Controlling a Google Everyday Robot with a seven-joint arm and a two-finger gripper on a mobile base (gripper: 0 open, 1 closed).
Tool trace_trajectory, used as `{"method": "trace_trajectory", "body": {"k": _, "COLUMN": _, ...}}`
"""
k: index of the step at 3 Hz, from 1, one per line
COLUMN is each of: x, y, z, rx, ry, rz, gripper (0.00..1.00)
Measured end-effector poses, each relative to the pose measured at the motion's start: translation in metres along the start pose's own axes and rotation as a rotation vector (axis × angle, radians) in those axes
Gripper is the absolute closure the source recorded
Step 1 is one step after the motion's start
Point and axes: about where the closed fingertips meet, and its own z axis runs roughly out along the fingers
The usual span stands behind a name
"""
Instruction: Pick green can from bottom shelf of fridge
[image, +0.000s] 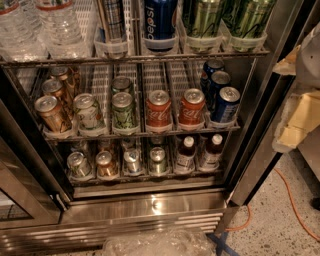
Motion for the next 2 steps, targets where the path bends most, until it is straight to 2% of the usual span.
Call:
{"method": "trace_trajectory", "body": {"k": 1, "x": -0.005, "y": 0.010, "z": 0.004, "rx": 0.016, "ry": -0.036, "rz": -0.001, "gripper": 0.00}}
{"method": "trace_trajectory", "body": {"k": 2, "x": -0.013, "y": 0.026, "z": 0.022, "rx": 0.009, "ry": -0.132, "rz": 0.014, "gripper": 0.00}}
